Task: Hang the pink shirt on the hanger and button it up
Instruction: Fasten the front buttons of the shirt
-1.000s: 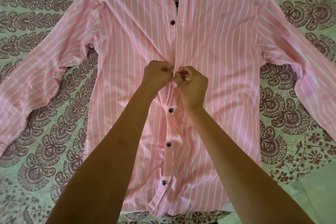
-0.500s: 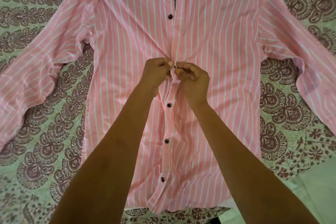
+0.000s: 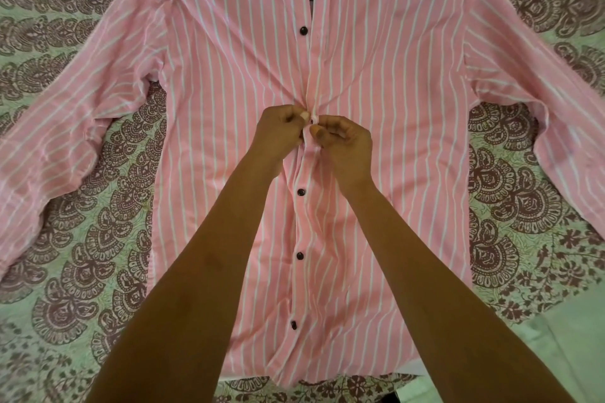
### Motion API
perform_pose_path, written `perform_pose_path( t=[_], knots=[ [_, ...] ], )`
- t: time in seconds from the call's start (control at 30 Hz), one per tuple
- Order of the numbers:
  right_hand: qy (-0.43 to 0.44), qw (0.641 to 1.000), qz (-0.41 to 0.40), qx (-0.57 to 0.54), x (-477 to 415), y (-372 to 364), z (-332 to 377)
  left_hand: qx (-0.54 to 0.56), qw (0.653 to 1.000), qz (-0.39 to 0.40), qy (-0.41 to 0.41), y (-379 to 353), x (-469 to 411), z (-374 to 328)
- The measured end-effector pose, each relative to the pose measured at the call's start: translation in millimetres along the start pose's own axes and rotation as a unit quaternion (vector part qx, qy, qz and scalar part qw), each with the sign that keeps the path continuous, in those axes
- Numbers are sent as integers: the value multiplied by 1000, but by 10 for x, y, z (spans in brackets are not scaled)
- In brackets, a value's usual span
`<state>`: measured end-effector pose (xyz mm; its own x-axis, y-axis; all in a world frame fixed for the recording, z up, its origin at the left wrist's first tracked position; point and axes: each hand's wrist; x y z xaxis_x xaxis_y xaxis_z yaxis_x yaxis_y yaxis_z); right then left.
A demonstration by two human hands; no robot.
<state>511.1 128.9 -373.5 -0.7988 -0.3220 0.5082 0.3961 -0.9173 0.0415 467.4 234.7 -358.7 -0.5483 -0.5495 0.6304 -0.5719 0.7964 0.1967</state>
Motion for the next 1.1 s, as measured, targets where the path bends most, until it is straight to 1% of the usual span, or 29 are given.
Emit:
perform_pose_path(
  t=[0.13,0.27,0.33,0.37,0.43,0.5,0.57,0.63,0.7,0.8,1.0,1.1],
  knots=[
    [-10,999,20,34,-69,-2,42,-56,998,9,-6,66,-29,-64],
    [-33,998,53,21,-109,23,98,-70,996,54,-11,105,-37,-108],
    [-44,997,50,26,-129,31,112,-73,995,64,-14,104,-39,-101],
    [-40,998,40,40,-139,29,107,-74,995,58,-15,99,-43,-95],
    [-4,995,9,98,-162,11,62,-89,996,24,-22,71,-54,-82],
    [35,987,-26,157,-144,-28,12,-132,990,-16,-44,21,-63,-81],
    [69,980,-49,180,-92,-59,-9,-182,979,-50,-74,-37,-31,-101],
    [92,976,-65,184,-72,-73,-20,-197,974,-65,-90,-60,-8,-105],
    [103,975,-63,188,-87,-66,-35,-179,978,-64,-85,-37,6,-85],
    [123,971,-34,203,-90,-49,-55,-126,989,-58,-57,26,-10,-46],
    [134,968,-33,208,-72,-36,-35,-144,985,-76,-58,-77,-23,-53],
    [128,971,-32,198,-80,-19,-24,-89,992,-78,-44,-108,-23,40]
  ],
)
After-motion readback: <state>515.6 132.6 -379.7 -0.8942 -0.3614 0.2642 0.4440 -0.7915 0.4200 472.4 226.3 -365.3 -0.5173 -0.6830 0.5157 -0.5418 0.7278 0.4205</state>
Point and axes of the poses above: each hand's wrist, its own x-axis away from the middle knuckle, its own y-axis out of the back of the hand, z = x × y, and after that the axes turned 3 degrees about -z, right-handed
